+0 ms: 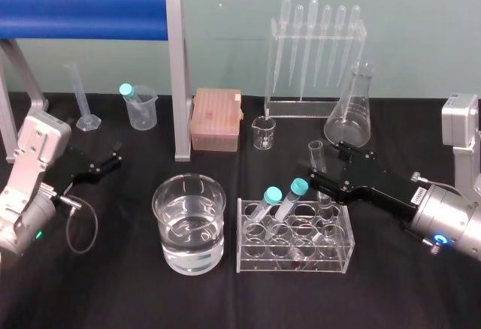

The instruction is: Hold the test tube with one hand and immerse one end into the beaker, then return it to the test tube rack.

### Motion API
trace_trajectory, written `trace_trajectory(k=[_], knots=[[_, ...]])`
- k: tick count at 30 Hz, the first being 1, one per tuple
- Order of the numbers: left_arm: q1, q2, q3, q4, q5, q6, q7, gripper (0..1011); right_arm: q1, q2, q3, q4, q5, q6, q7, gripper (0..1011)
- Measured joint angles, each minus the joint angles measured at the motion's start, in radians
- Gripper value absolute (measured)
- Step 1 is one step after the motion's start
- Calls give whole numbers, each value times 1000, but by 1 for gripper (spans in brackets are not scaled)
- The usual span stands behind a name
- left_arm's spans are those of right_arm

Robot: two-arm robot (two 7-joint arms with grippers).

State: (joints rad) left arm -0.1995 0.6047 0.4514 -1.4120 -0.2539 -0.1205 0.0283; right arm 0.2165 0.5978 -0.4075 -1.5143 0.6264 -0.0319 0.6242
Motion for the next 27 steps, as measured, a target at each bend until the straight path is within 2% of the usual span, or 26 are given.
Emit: trace_trajectory(k=[6,8,9,15,27], knots=[[0,0,0,0,0,0,0,1000,0,0,0,0,0,0,0,490],[0,0,0,0,0,0,0,1000,0,0,0,0,0,0,0,450],[0,0,0,0,0,0,0,1000,0,0,0,0,0,0,0,390],[0,0,0,0,0,0,0,1000,0,0,0,0,0,0,0,234],[0,0,0,0,0,0,0,1000,0,0,0,0,0,0,0,228]])
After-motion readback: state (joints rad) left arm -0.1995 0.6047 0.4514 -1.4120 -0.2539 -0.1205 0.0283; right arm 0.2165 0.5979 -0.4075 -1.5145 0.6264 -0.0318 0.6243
